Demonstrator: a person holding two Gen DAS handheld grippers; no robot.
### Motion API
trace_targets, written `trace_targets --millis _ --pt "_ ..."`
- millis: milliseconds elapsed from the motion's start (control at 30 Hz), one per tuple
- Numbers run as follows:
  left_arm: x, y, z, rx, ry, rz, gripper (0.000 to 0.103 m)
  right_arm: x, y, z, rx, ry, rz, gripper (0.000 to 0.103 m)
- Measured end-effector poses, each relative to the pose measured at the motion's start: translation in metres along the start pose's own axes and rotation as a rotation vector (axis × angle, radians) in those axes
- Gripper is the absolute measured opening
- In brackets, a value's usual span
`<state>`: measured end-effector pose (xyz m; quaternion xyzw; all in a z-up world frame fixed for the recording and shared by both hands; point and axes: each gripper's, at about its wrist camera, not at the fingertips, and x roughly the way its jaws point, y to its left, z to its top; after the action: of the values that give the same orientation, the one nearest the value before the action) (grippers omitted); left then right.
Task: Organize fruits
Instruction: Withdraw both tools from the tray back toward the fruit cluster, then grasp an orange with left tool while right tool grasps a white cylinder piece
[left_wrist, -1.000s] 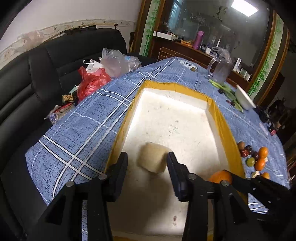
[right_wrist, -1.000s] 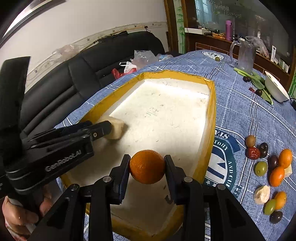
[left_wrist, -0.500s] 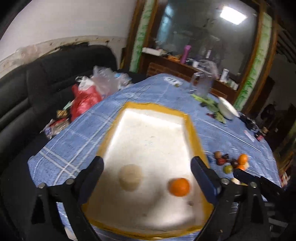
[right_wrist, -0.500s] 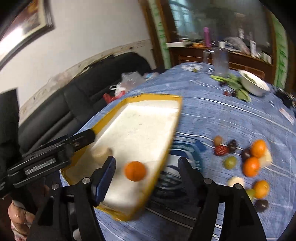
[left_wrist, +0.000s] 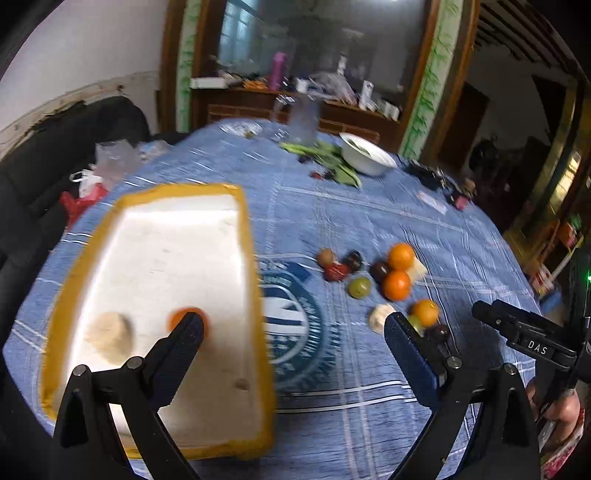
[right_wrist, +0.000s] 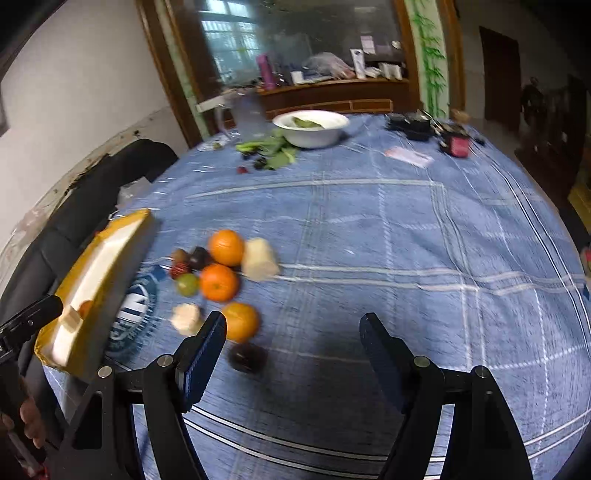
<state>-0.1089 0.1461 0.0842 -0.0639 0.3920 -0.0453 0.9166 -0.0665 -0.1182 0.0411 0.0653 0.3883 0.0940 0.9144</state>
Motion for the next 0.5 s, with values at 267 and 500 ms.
trace_targets --millis 267,500 --pt "0.023 -0.034 -0.004 0.077 0.050 -0.013 0.096 0.021 0.017 -0.008 -0.072 0.046 0.029 0.079" --pt "0.047 -0.038 0.029 0.027 0.085 -0.092 0.068 0.037 0.028 0.006 -0.108 0.060 0.063 0.073"
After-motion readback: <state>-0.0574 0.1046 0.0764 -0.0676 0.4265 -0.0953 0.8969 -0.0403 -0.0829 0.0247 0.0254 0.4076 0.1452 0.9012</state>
